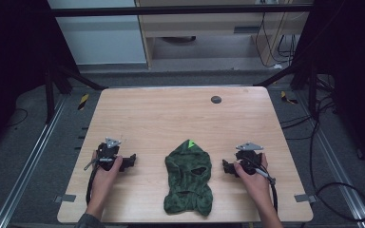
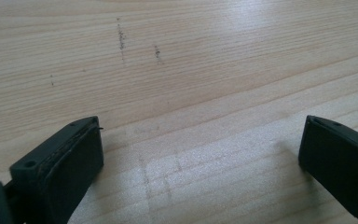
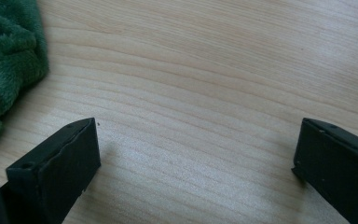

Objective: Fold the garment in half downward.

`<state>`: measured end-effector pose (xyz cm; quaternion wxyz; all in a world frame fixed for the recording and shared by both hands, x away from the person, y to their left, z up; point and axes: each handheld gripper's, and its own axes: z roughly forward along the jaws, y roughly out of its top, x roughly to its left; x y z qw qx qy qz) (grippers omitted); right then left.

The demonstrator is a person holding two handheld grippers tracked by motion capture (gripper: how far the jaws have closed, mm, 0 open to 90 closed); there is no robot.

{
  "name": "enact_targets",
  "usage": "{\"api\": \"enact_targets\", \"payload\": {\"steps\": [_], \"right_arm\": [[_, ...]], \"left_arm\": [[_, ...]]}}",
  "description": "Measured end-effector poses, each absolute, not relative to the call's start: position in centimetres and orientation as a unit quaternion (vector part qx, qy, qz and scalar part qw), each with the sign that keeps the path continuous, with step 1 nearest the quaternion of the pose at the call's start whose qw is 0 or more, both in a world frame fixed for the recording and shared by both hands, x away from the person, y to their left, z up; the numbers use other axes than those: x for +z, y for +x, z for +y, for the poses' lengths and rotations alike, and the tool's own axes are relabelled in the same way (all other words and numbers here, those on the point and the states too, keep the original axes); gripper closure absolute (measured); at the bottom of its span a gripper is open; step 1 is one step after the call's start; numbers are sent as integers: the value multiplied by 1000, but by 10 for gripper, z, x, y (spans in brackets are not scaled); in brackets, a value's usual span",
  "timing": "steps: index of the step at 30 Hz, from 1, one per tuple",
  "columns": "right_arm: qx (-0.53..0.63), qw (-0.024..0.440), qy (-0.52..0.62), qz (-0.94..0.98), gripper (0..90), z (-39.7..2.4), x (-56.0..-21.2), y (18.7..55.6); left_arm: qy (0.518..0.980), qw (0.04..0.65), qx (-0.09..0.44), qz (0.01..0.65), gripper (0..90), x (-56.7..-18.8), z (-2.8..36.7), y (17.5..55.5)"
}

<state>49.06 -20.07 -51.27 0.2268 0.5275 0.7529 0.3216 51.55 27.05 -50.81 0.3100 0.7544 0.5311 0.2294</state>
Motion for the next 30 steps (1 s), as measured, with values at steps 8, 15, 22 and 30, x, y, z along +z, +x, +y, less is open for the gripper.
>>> {"api": "enact_targets", "payload": {"steps": [8, 15, 22, 30], "right_arm": [[323, 227, 526, 754, 24, -201, -512, 492], [340, 232, 513, 753, 196, -196, -505, 496], [370, 226, 480, 762, 344, -178, -487, 497], [399, 202, 443, 777, 560, -163, -475, 498]], "left_arm": [[769, 310, 228, 511, 34, -503, 260, 512], [781, 331, 223, 480, 38, -494, 238, 512], [786, 360, 199, 461, 60, -487, 219, 512], [791, 374, 181, 448, 148, -482, 209, 514]]}}
